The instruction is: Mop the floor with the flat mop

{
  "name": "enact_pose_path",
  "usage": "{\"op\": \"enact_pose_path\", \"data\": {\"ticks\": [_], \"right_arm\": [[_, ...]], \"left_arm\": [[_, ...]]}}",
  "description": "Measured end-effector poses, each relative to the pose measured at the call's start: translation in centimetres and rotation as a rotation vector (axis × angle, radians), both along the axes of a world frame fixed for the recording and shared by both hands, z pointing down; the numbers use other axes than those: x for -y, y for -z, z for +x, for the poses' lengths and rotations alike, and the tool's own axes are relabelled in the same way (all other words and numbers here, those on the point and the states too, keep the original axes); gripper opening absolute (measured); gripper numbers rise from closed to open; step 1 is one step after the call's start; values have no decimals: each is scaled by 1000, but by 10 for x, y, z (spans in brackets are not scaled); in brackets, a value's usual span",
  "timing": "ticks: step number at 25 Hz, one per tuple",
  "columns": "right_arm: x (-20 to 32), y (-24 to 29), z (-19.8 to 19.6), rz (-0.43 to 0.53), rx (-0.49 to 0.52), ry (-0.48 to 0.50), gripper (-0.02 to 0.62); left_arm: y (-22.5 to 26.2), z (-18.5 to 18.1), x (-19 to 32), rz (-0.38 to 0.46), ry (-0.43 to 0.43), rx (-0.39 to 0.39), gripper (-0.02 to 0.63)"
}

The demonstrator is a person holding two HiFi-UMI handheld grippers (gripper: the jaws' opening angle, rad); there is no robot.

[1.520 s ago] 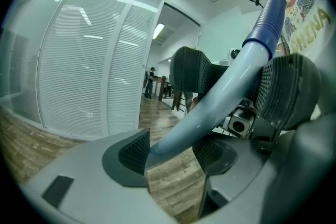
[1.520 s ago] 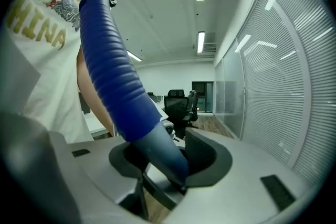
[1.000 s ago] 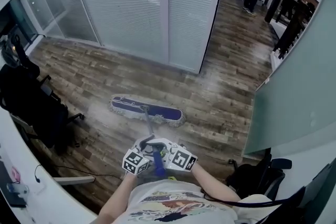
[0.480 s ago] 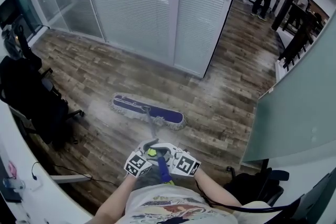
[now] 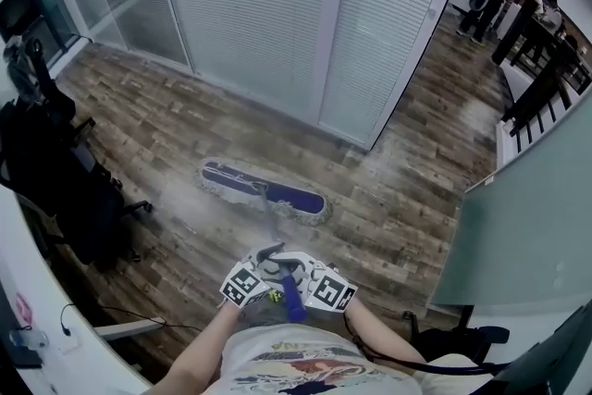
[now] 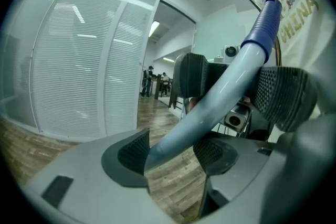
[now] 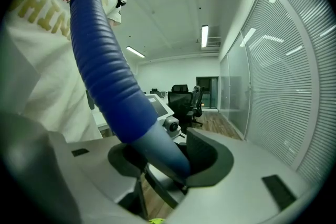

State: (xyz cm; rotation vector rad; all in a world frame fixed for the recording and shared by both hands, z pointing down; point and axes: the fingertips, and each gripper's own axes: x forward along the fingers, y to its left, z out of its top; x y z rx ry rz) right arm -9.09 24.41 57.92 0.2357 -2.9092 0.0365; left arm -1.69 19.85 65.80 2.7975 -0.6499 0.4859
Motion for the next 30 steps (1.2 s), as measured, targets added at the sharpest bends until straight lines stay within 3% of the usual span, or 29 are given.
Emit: {"op": "enact_pose_path", "data": {"ticks": [4,21,30], "right_arm": [[45,0,-15,-11,-7,0,186],[250,-12,-68,-11,6,-12,192],[420,-13,-70,-31,3,17,196]], "left_arm": [[1,-14,44,0,-30,-4,235],[-10,-68,252,9,-10,-3,238],[-17,-75,423,3,12,22,239]]}}
